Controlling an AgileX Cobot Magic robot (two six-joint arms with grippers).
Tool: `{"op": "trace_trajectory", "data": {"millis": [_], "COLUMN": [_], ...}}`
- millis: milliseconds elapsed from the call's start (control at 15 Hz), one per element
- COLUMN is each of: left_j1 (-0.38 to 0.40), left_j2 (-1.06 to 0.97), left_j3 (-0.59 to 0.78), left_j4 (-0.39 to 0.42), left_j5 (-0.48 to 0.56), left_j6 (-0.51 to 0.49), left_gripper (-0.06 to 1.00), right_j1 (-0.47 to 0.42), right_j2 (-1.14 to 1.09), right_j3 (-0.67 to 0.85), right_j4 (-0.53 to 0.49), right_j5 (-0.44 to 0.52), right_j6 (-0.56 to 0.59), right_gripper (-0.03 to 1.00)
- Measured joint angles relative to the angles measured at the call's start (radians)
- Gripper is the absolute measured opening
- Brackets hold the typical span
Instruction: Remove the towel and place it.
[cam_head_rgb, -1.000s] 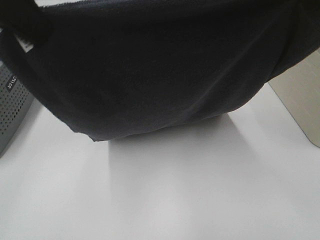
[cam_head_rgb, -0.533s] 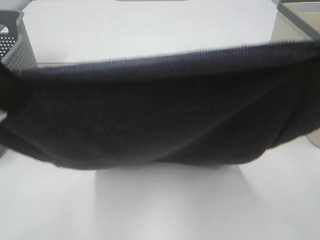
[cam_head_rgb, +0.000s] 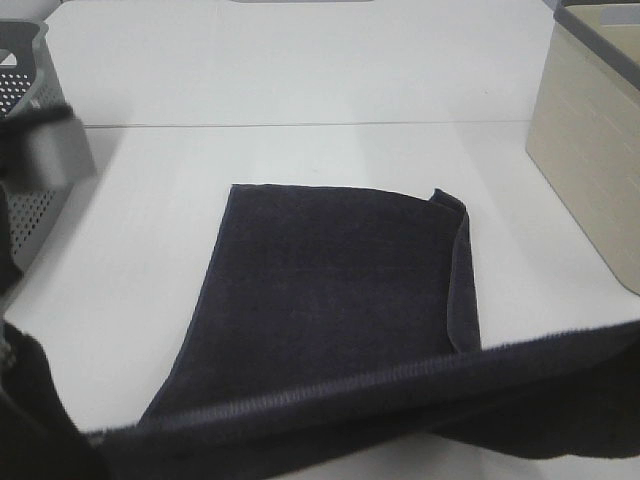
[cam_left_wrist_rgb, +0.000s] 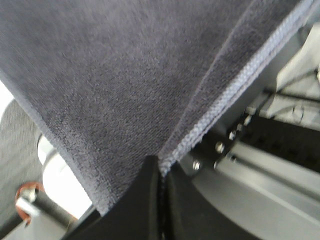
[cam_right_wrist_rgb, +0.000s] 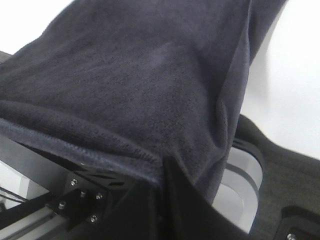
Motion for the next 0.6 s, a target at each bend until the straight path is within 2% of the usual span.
{"op": "trace_trajectory", "data": {"millis": [267, 467, 600], "left_j1": [-0.082, -0.092, -0.092], "left_j2": [0.126, 0.206, 0.253], "left_j3": [0.057, 0.060, 0.060], "left_j4": [-0.009, -0.024, -0.063], "left_j5": [-0.005, -0.005, -0.006], "left_j6": [0.000, 0.000, 0.011], "left_gripper": [0.00, 0.00, 0.00], "right_j1": [0.000, 0.000, 0.000], "right_j2": [0.000, 0.000, 0.002], "right_j3": [0.135, 0.210, 0.257], "right_j4": [0.034, 0.037, 0.015], "right_j5": [0.000, 0.000, -0.002], "right_j6": [0.014, 0.014, 0.011], "right_gripper": [0.02, 0.02, 0.02]}}
